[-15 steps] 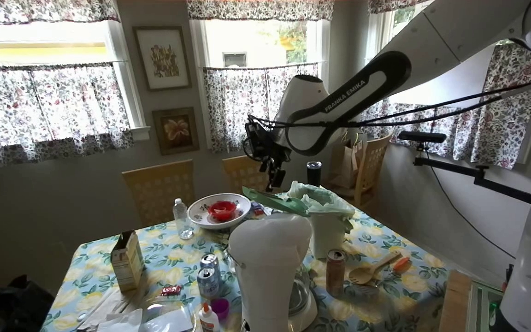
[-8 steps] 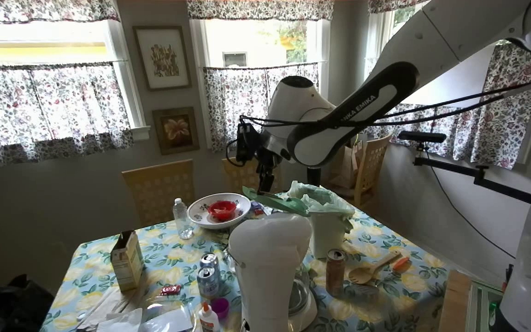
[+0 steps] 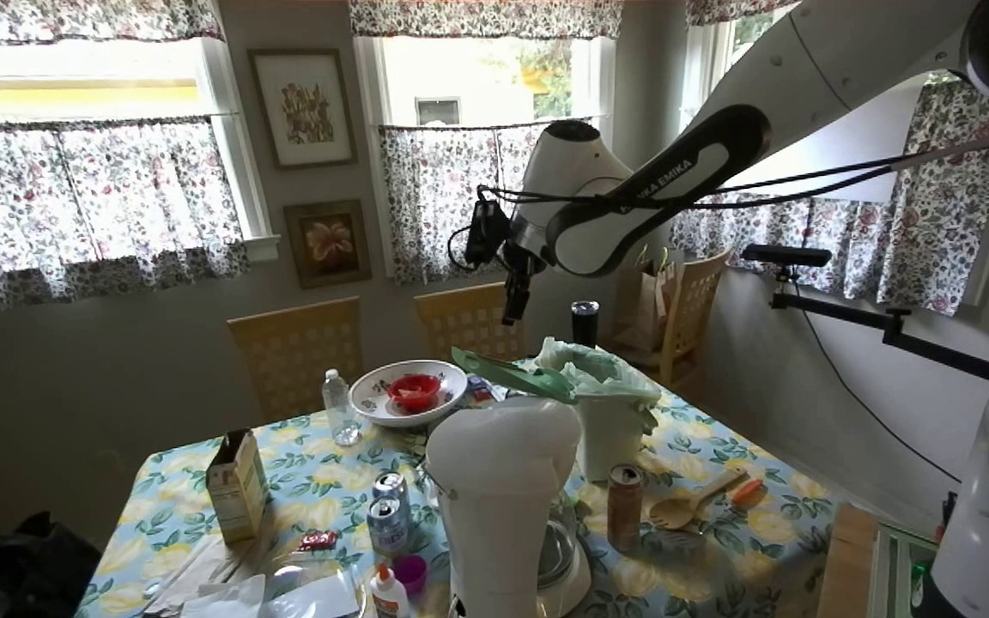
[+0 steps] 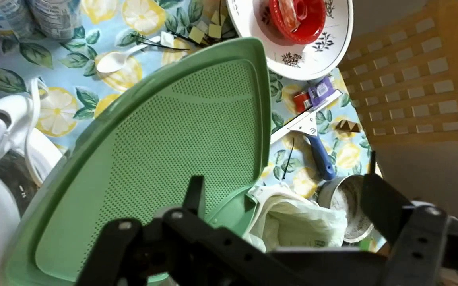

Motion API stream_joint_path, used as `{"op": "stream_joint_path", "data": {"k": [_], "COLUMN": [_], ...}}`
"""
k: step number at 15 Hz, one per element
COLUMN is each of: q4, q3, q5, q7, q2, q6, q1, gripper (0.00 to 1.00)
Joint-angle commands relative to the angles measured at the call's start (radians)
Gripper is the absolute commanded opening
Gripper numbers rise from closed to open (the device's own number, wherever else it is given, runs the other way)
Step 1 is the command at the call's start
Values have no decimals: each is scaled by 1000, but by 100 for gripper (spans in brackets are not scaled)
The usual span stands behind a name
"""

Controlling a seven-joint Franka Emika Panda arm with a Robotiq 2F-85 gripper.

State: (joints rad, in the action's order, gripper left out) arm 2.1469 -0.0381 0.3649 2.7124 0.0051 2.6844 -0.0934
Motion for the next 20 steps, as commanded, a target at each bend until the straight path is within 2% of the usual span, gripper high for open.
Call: {"op": "stream_joint_path", "data": {"k": [1,4,10,11,12,14,20], "q4": [-38,-46,-86,-93,-102,-125,-178], "q3": [14,2,19,82,106,200,505], "q5": [20,1,-5,-6,-5,-3,-80], "q7": [44,38,38,38,38,38,38], "q2": [46,85,136,144,155,184,298], "q6": [-20,-10,-9,-12,-14,-17,-5], "q1": [45,94,161,222,247,332,641], "gripper": [100,100,100,100,100,100,100]}}
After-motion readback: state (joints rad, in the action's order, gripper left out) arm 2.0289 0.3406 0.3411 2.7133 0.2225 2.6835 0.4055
